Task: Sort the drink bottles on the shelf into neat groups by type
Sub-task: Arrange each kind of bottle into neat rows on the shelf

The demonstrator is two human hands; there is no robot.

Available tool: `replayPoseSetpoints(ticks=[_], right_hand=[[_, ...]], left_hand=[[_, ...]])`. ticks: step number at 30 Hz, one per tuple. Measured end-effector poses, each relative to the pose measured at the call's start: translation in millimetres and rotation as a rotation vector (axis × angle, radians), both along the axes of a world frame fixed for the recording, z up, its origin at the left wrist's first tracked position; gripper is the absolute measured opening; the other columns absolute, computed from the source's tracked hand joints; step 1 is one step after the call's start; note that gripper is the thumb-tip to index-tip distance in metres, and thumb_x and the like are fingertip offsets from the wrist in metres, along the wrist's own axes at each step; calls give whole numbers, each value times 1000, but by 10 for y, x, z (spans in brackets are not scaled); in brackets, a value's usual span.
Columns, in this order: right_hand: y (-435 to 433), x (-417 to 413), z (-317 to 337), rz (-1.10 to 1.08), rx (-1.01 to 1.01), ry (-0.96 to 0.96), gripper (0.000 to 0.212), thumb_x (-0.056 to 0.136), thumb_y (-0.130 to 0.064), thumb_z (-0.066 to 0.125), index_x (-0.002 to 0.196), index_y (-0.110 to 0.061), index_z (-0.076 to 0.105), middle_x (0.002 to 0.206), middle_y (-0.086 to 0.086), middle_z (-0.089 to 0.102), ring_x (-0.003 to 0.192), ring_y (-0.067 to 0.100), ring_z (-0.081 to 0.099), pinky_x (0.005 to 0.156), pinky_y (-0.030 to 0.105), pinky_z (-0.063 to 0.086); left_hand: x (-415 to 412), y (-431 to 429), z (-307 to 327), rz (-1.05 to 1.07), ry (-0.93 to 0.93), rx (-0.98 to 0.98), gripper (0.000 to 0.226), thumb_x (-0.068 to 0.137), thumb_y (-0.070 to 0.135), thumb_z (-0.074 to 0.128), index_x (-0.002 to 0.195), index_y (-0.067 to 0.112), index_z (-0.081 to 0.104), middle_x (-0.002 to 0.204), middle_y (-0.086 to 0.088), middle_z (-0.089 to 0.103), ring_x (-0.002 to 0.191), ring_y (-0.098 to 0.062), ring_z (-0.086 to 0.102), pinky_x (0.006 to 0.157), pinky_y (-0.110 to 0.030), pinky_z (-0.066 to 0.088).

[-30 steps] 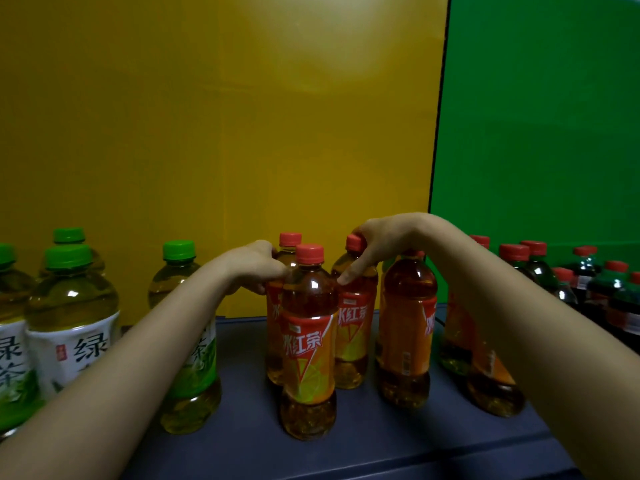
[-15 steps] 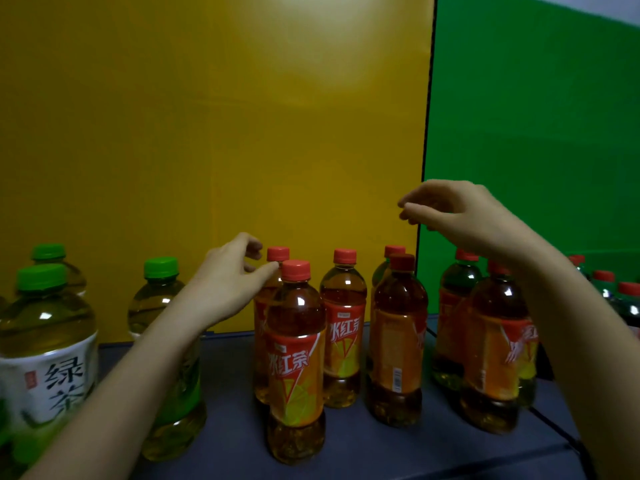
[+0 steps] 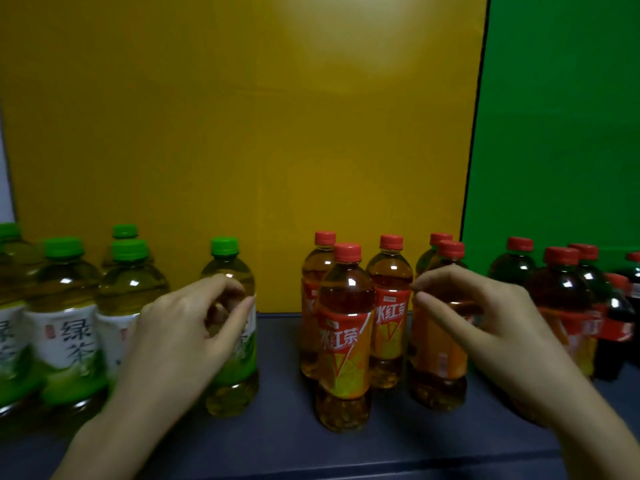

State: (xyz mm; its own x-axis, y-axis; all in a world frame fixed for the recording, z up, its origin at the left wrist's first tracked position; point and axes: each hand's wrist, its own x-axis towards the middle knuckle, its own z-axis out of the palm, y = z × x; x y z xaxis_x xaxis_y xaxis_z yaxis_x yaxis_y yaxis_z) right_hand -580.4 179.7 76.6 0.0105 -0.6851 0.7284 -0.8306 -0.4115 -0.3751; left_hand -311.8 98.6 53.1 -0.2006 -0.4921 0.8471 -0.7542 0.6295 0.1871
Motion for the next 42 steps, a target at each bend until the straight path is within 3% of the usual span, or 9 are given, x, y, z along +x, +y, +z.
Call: replayPoseSetpoints(ticks=[4, 13, 20, 24, 27, 32, 37, 40, 42], right_hand=[[-57, 424, -116, 57, 5, 38, 21, 78, -47, 51, 93, -39, 62, 88, -24, 65, 89, -7, 61, 72, 9, 48], [-325, 1714, -448, 161, 24, -36, 9, 82, -35, 61, 89, -32, 65, 86, -19, 67, 83, -4, 64, 70, 17, 51], [-503, 2746, -675, 168, 34, -100, 9, 80, -35, 61, 87, -31, 65, 82, -16, 68, 78, 0, 65, 64, 25, 53], [-680, 3225, -740, 178, 68, -96, 21, 78, -47, 54, 90, -33, 63, 83, -18, 66, 81, 0, 64, 69, 24, 53], [-813, 3544, -769, 220, 104, -98, 14, 82, -35, 61, 96, -32, 63, 87, -18, 66, 85, -2, 62, 75, 22, 52], [-976, 4026, -853, 276, 103, -102, 32, 83, -35, 58, 115, -32, 56, 109, -20, 60, 104, -8, 53, 88, 6, 41], [-1148, 4409, -991, 311, 180, -139, 61, 90, -36, 52, 144, -27, 24, 145, -21, 29, 133, -10, 25, 110, 10, 21], [-1210, 4587, -1060, 330, 232, -187, 70, 95, -34, 44, 140, -38, -9, 145, -33, -9, 130, -24, -9, 102, -4, -3], [-1252, 4685, -1089, 332, 240, -232, 70, 96, -33, 40, 132, -43, -18, 141, -35, -19, 125, -28, -17, 98, -7, -7]], left_hand=[[388, 41, -87, 77, -19, -21, 20, 85, 44, 58, 81, 25, 63, 64, 9, 60, 53, -9, 52, 47, -20, 41], [1689, 90, -278, 152, 40, -19, 31, 77, 47, 45, 78, 25, 66, 60, 8, 62, 50, -16, 59, 47, -27, 48], [2669, -128, -504, 166, 89, -21, 33, 76, 47, 46, 86, 22, 65, 77, 5, 67, 65, -21, 64, 55, -32, 51], [3033, -283, -610, 145, 173, 0, 37, 77, 47, 45, 96, 19, 61, 87, 2, 62, 79, -23, 63, 61, -35, 51], [3225, -412, -672, 144, 210, 66, 43, 74, 55, 46, 102, 23, 53, 91, 3, 57, 83, -24, 60, 63, -34, 50], [3273, -684, -809, 1, 322, 369, 68, 52, 71, 57, 109, 39, 39, 96, 20, 56, 89, -14, 61, 76, -37, 53], [3286, -942, -864, -174, 398, 532, 59, 52, 58, 73, 100, 35, 48, 102, 11, 66, 94, -8, 65, 79, -39, 56], [3328, -990, -892, -197, 419, 512, 54, 58, 43, 80, 101, 34, 48, 102, 10, 66, 94, -8, 65, 80, -38, 56], [3411, -1027, -919, -221, 450, 525, 58, 53, 52, 76, 102, 35, 49, 103, 12, 66, 94, -8, 65, 80, -38, 56]])
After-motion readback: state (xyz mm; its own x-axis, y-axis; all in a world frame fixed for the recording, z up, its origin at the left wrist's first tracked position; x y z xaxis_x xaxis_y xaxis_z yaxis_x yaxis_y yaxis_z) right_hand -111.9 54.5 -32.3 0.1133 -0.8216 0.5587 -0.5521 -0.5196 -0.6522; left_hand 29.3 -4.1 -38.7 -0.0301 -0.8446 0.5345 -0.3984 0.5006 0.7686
